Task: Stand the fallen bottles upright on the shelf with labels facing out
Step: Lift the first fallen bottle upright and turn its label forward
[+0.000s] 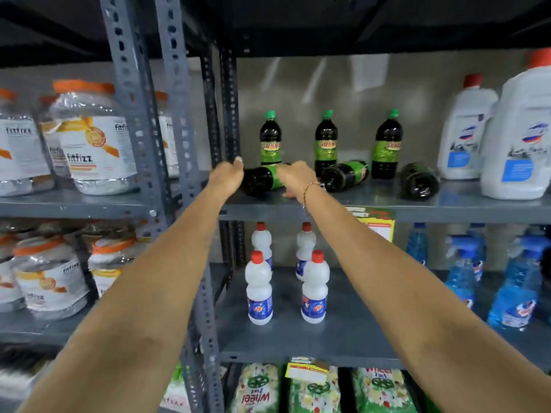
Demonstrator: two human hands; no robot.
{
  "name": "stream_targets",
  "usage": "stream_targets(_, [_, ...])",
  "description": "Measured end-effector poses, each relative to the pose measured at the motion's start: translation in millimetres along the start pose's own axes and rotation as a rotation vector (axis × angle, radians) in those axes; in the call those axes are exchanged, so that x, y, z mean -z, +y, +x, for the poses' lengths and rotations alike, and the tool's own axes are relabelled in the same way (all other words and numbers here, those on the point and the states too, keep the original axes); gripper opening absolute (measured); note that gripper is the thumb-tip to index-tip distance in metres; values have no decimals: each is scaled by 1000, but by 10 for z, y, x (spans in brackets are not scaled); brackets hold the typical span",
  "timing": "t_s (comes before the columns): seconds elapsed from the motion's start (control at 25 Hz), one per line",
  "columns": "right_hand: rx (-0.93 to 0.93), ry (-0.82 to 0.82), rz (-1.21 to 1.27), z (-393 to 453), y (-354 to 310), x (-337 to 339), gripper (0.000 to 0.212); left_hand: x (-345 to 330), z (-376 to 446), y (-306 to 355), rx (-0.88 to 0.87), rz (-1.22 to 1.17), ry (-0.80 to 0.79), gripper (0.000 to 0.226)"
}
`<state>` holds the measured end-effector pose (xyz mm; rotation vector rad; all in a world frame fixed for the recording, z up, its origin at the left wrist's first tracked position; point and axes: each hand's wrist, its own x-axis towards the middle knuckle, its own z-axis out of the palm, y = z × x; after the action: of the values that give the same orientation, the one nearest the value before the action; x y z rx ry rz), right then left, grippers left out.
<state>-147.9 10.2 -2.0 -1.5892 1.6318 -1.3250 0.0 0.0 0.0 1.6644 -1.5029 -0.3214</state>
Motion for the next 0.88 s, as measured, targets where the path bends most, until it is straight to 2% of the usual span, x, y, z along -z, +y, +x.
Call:
stream_targets(0.08, [-108,-12,54,37,-92,-109,36,-3,101,-18,77,-82,-96,67])
stream_targets(0.2, [-164,41,-138,123,-153,-176,67,-56,228,-27,82,-100,-220,67])
stream_targets(0.32, [-192,-14,-287,140,-246,-235,86,-100,284,-112,44,-158,-255,62])
stream_targets(0.4, [-218,-55,-317,201,-276,-277,89,-146,320,-167,16,-214,-253,63])
stream_targets(0.64, [-242,-151,-352,361,-235,-272,77,-214,388,-214,-38,-288,-245,55])
stream_targets(0.76, [-262,-124,-308,392,-201,-276,84,-205,326,-247,-162,-314,-247,45])
stream_targets(0.88, [-275,-135,-306,387,-241,-264,85,-127,183,-252,-333,-194,-206,56])
